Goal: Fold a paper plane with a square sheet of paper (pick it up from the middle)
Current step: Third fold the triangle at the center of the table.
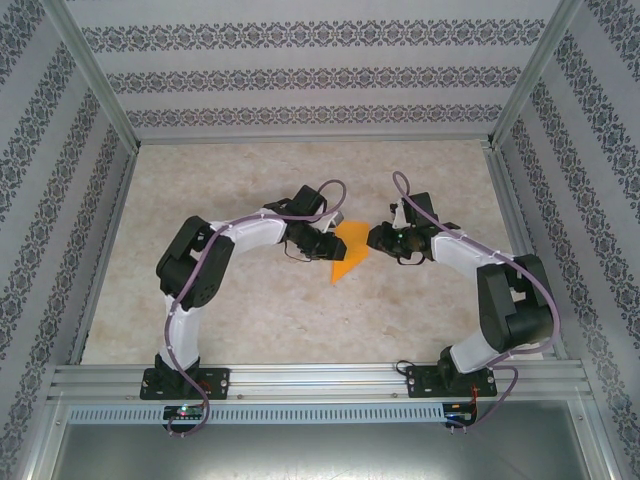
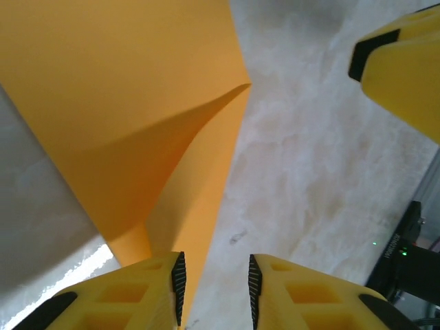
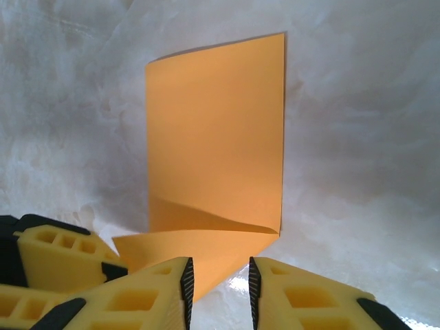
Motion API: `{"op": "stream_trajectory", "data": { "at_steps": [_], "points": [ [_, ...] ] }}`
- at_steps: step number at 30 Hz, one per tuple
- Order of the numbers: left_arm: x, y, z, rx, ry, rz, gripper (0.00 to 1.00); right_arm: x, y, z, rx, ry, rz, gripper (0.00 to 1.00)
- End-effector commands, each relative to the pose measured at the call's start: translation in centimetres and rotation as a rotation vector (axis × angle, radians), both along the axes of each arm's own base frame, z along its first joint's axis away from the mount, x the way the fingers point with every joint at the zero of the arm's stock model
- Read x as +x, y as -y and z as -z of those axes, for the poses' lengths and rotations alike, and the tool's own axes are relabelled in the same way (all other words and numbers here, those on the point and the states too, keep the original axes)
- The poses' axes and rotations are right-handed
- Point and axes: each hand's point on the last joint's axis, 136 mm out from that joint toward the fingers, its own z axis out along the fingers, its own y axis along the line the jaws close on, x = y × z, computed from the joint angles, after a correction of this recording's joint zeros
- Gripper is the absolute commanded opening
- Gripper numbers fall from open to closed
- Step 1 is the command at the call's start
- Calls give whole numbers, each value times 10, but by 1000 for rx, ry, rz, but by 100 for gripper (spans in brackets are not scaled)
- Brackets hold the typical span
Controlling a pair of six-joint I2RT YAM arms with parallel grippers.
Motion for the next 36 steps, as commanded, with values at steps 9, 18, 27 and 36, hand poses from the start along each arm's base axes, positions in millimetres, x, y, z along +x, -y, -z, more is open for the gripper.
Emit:
{"op": "stream_trajectory", "data": {
  "at_steps": [9, 18, 27, 36],
  "points": [
    [9, -16, 27, 139, 17, 16, 25, -1, -4, 12, 28, -53, -7, 31],
    [6, -20, 44, 179, -5, 34, 20, 2, -14, 23, 43, -86, -14, 35],
    [1, -24, 57, 202, -27, 43, 19, 9, -24, 27, 72, -102, -22, 35],
    [-2, -27, 60, 211, -37, 48, 19, 2, -21, 28, 28, -123, -3, 35]
  ]
}}
